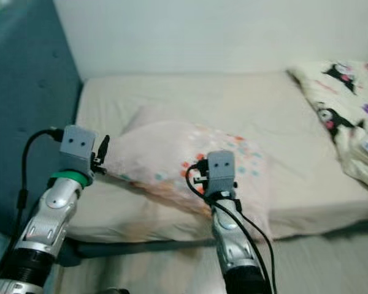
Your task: Clean up the room
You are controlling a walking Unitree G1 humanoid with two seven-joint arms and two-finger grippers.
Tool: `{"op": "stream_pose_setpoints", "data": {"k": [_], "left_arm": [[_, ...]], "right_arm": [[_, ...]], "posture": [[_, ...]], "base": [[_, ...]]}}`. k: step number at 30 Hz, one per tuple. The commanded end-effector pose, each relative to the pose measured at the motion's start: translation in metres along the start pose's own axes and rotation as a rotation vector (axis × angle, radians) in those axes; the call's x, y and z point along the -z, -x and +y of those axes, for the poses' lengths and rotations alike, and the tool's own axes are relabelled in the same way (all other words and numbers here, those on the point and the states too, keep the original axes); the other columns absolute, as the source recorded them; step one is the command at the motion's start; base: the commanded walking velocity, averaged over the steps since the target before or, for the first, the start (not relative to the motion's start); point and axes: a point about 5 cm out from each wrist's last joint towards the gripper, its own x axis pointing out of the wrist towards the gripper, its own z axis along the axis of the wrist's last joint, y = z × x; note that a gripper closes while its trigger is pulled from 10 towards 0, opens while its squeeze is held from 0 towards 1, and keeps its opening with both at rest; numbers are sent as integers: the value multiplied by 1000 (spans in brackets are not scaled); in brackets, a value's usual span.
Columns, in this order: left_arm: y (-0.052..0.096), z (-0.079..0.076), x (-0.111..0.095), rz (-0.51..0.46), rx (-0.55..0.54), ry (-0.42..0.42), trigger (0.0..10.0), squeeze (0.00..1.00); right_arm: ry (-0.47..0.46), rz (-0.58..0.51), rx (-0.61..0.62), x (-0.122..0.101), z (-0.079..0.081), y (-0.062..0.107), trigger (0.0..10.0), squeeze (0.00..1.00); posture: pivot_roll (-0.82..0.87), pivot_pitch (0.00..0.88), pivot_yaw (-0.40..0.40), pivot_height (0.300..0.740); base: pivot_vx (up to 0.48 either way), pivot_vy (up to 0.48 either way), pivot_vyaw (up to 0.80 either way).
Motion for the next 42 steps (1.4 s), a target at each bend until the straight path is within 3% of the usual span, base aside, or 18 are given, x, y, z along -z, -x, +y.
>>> {"op": "stream_pose_setpoints", "data": {"k": [1,34,42], "left_arm": [[0,0,2,12,-4,1,10000,0],[2,-1,6,24,9,27,10000,0],[4,-5,9,36,29,25,10000,0]], "right_arm": [[-11,-5,-11,0,3,1,10000,0],[-63,-14,-16,0,6,2,10000,0],[-71,-30,-12,-2,5,1,10000,0]], "posture": [[24,37,38,740],[24,35,37,740],[22,34,37,705]], "base": [[480,0,0],[29,0,0],[0,0,0]]}}
